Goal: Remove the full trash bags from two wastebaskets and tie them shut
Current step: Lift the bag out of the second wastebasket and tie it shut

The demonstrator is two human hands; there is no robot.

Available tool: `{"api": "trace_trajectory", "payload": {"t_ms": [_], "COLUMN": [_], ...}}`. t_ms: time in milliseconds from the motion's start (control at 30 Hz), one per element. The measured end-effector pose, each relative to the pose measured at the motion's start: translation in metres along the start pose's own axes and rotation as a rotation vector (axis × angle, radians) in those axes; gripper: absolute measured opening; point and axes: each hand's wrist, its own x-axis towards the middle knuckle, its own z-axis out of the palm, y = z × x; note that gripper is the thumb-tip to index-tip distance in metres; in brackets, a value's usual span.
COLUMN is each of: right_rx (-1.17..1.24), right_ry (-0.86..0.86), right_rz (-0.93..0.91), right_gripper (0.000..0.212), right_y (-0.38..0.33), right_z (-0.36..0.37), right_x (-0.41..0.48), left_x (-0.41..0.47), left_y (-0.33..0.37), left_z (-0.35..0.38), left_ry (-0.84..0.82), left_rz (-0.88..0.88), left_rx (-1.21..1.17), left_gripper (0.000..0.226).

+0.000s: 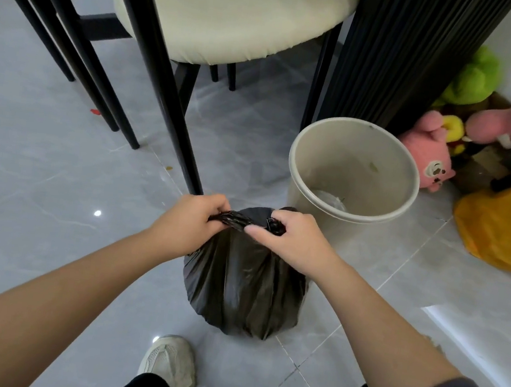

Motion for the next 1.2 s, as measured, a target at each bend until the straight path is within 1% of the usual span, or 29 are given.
{"api": "trace_trajectory", "payload": {"t_ms": [33, 100, 133, 200, 267, 333, 400, 467, 533, 600, 700, 767, 800, 900, 933, 1000, 1067, 1133, 1200], "right_rx": [-0.029, -0.174, -0.257, -0.333, -0.303, -0.285, -0.281, -0.248, -0.199, -0.114, -0.033, -0.008, -0.004, -0.047, -0.046, -0.022, -0.017, -0.022, -0.068], "right_ry": [-0.044, -0.101, -0.101, -0.059, -0.037, -0.053, -0.094, -0.123, -0.123, -0.143, -0.197, -0.235, -0.245, -0.215, -0.205, -0.181, -0.124, -0.069, -0.036], "right_rz": [0.003, -0.017, -0.044, -0.074, -0.056, -0.041, -0.018, -0.004, 0.005, 0.001, -0.056, -0.084, -0.092, -0.108, -0.090, -0.069, -0.080, -0.106, -0.132], "right_gripper": [0.045, 0.051, 0.047, 0.029, 0.018, 0.011, 0.011, 0.016, 0.035, 0.052, 0.058, 0.056, 0.050, 0.014, 0.012, 0.023, 0.032, 0.036, 0.033], "right_y": [0.000, 0.000, 0.001, 0.002, 0.003, 0.003, 0.002, 0.001, 0.003, 0.008, 0.010, 0.008, 0.007, 0.008, 0.008, 0.004, 0.004, 0.004, 0.007], "right_z": [-0.001, 0.001, 0.004, 0.007, 0.007, 0.007, 0.005, 0.005, 0.005, 0.007, 0.012, 0.016, 0.017, 0.024, 0.024, 0.024, 0.022, 0.020, 0.021], "right_x": [0.000, 0.002, 0.002, 0.004, 0.005, 0.004, 0.004, 0.003, 0.003, 0.004, 0.005, 0.004, 0.003, 0.004, 0.004, 0.004, 0.005, 0.005, 0.006], "left_x": [0.000, 0.000, 0.000, -0.002, -0.002, -0.003, -0.004, -0.006, -0.008, -0.008, -0.008, -0.007, -0.007, -0.004, -0.004, -0.005, -0.006, -0.007, -0.008], "left_y": [0.003, 0.006, 0.006, 0.008, 0.006, 0.002, -0.004, -0.009, -0.013, -0.013, -0.001, 0.007, 0.010, 0.012, 0.011, 0.008, 0.005, 0.005, 0.008], "left_z": [0.000, 0.001, 0.002, 0.000, -0.003, -0.007, -0.009, -0.012, -0.014, -0.016, -0.013, -0.008, -0.006, -0.003, -0.003, -0.006, -0.008, -0.009, -0.010], "left_ry": [0.008, 0.015, 0.006, -0.068, -0.178, -0.251, -0.273, -0.272, -0.226, -0.140, -0.066, -0.041, -0.036, -0.024, -0.016, -0.014, -0.016, -0.002, 0.018], "left_rz": [0.008, 0.033, 0.048, 0.061, 0.042, 0.008, 0.000, -0.016, -0.022, -0.032, 0.030, 0.080, 0.093, 0.115, 0.124, 0.121, 0.080, 0.027, 0.009], "left_rx": [-0.004, -0.005, -0.004, 0.029, 0.153, 0.329, 0.505, 0.604, 0.561, 0.430, 0.242, 0.151, 0.107, 0.009, 0.002, 0.015, 0.022, -0.001, -0.024], "left_gripper": [0.003, 0.004, 0.004, 0.011, 0.020, 0.027, 0.014, 0.015, 0.017, 0.016, 0.010, 0.008, 0.006, 0.008, 0.010, 0.014, 0.017, 0.016, 0.014]}}
